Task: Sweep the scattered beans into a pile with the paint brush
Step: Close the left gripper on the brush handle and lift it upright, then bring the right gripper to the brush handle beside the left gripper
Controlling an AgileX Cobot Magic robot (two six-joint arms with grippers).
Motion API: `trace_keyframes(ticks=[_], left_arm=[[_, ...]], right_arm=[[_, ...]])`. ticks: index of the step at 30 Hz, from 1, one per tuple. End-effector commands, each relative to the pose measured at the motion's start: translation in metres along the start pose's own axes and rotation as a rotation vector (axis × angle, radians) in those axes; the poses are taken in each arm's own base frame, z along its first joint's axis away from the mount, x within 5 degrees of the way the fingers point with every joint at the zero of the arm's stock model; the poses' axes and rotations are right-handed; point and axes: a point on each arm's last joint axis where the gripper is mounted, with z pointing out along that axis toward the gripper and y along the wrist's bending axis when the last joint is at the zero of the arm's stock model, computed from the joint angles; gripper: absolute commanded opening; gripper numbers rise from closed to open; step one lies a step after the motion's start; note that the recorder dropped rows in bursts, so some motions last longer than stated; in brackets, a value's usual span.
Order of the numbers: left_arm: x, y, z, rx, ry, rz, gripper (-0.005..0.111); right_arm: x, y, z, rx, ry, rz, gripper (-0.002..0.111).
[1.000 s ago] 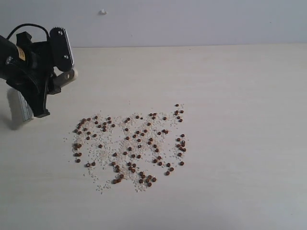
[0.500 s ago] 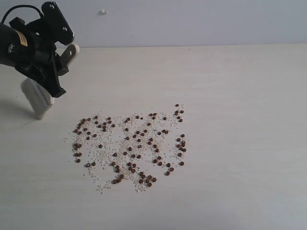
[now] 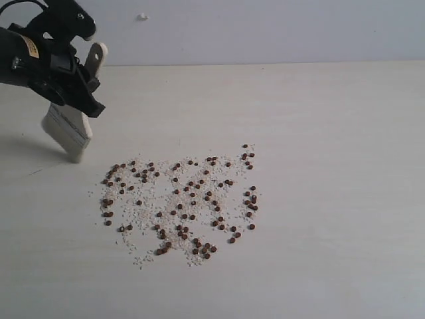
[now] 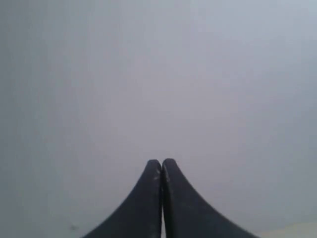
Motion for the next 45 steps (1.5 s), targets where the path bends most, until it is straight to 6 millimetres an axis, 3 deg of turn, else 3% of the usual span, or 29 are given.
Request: trace_keyframes(ticks=[1,5,11,15,18,21,22,25,28,34,37,45], left_arm=[[-0.005,0.013,-0.003,-0.046,-0.078,-0.142,0.000],[-0.005,0.020,-0.003,-0.068,-0.118,-0.240,0.000],[-0.007,0.022,-0.004,-0.070,-0.143,-0.313,0.000],[-0.008,0.022,-0.004,-0.070,-0.160,-0.353,0.000],[-0.010,0.023,-0.004,-0.068,-0.191,-0.438,0.000],[-0.016,0.026,-0.009,-0.071,-0.256,-0.506,0.000],[-0.019,0.027,-0.011,-0.071,-0.288,-0.536,0.000],[-0.022,0.028,-0.013,-0.067,-0.323,-0.589,0.000],[-0.021,0.027,-0.013,-0.055,-0.303,-0.644,0.000],[-0.018,0.026,-0.012,-0.047,-0.271,-0.693,0.000],[-0.016,0.025,-0.011,-0.045,-0.246,-0.693,0.000],[-0.021,0.013,-0.011,-0.017,-0.227,-0.667,0.000]], right_arm=[[-0.009,0.001,-0.001,-0.022,-0.106,0.182,0.000],[-0.022,0.017,-0.001,-0.185,-0.201,0.052,0.000],[-0.024,0.039,0.056,-0.340,0.151,0.012,0.000],[-0.007,0.054,0.104,-0.551,0.292,-0.005,0.000],[0.031,0.060,0.158,-0.754,0.458,0.024,0.000],[0.076,0.061,0.193,-0.832,0.569,0.088,0.000],[0.097,0.071,0.203,-0.912,0.595,0.036,0.001],[0.125,0.098,0.215,-1.039,0.594,-0.015,0.010],[0.160,0.139,0.235,-1.137,0.620,-0.035,0.027],[0.189,0.170,0.258,-1.188,0.607,-0.051,0.047],[0.202,0.174,0.268,-1.174,0.600,-0.039,0.054],[0.234,0.177,0.288,-1.130,0.630,0.038,0.055]])
